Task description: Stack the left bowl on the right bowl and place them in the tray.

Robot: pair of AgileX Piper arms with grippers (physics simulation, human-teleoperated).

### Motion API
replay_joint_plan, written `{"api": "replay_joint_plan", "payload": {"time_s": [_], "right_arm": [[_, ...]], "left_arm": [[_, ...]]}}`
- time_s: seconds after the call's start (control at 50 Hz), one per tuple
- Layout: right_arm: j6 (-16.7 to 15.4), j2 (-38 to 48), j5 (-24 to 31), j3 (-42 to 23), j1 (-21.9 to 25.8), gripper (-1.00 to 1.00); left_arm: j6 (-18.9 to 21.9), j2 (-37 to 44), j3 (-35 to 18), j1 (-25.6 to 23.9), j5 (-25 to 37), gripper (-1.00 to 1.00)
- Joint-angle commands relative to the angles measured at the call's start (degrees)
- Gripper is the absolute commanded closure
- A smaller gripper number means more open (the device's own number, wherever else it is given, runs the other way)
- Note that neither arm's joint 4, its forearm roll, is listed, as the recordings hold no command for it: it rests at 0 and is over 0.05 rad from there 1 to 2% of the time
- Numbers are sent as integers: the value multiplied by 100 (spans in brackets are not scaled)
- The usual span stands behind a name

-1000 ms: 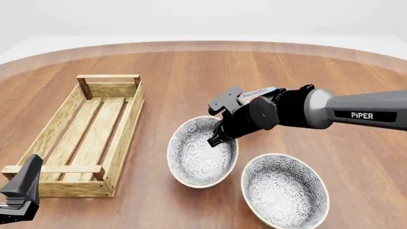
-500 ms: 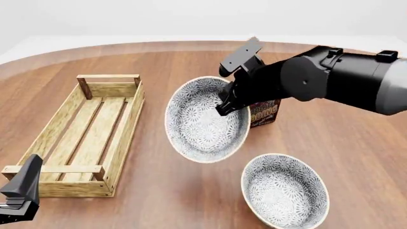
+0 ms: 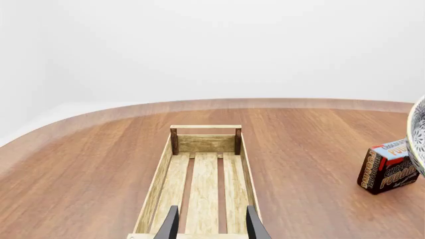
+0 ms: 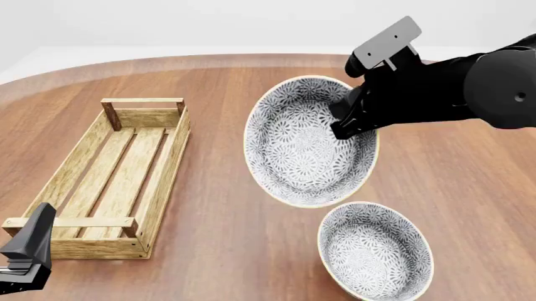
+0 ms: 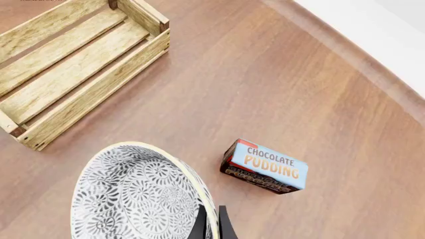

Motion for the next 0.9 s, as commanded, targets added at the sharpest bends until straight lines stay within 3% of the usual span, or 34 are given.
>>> {"api": "replay_joint_plan", "payload": {"time_s": [0.02, 0.38, 0.9], "right_arm": [[165, -707, 165, 494, -98, 100], [763, -1711, 55, 1678, -242, 100], [1259, -2556, -74, 2756, -652, 100]], "left_arm": [[0, 0, 0, 3, 0, -100], [0, 0, 0, 7, 1, -100], [0, -1, 0, 13, 0, -100]]}}
